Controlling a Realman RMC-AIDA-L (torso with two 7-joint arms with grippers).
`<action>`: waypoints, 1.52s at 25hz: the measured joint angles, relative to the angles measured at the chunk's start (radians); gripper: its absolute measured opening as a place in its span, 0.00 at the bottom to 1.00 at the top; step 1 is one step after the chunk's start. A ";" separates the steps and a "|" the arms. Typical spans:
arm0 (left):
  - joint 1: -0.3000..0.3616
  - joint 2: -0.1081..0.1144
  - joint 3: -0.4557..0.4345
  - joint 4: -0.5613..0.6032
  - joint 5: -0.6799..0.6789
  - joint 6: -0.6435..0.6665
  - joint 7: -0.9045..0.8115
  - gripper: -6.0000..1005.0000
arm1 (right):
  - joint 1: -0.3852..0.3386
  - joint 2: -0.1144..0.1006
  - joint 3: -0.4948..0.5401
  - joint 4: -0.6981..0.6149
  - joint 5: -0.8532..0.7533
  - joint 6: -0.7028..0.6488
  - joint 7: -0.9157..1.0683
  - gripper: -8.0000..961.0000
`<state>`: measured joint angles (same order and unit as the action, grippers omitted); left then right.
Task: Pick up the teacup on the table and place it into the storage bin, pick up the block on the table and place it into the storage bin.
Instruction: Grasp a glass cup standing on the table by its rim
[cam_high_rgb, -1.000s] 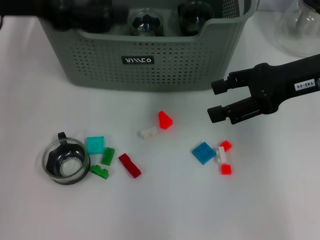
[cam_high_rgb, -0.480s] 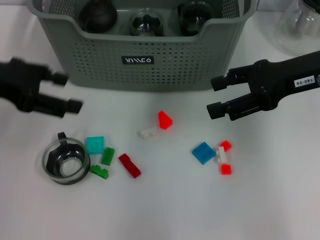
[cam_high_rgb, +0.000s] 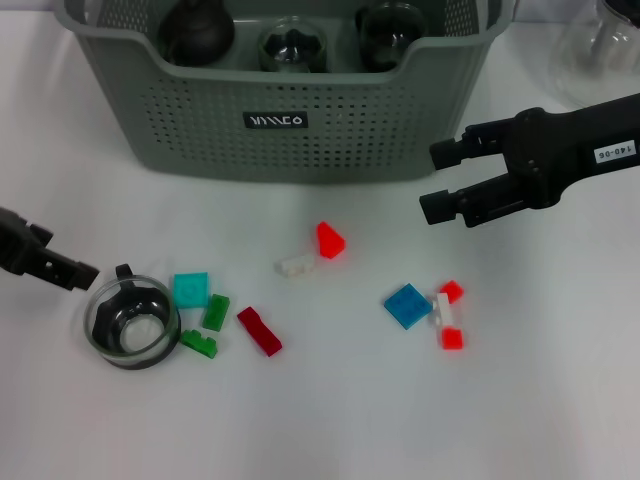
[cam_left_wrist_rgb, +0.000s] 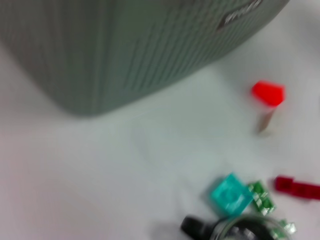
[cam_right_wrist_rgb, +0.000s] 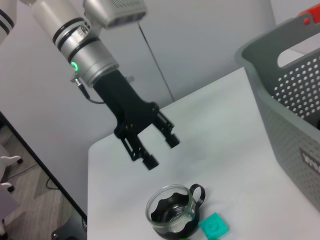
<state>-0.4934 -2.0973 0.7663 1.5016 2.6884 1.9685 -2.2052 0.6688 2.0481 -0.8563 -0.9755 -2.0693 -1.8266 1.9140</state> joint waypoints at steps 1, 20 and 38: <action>-0.009 -0.005 0.013 0.002 0.035 0.001 -0.023 0.86 | 0.000 0.000 0.000 0.000 0.000 0.000 0.000 0.98; -0.041 -0.072 0.104 -0.041 0.153 -0.014 -0.206 0.86 | 0.001 0.014 -0.032 0.002 -0.004 0.003 -0.012 0.98; -0.060 -0.071 0.126 -0.185 0.168 -0.152 -0.228 0.85 | 0.001 0.024 -0.054 0.003 -0.001 0.010 -0.012 0.98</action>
<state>-0.5533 -2.1683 0.8925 1.3162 2.8563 1.8160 -2.4336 0.6701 2.0724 -0.9102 -0.9726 -2.0701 -1.8161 1.9021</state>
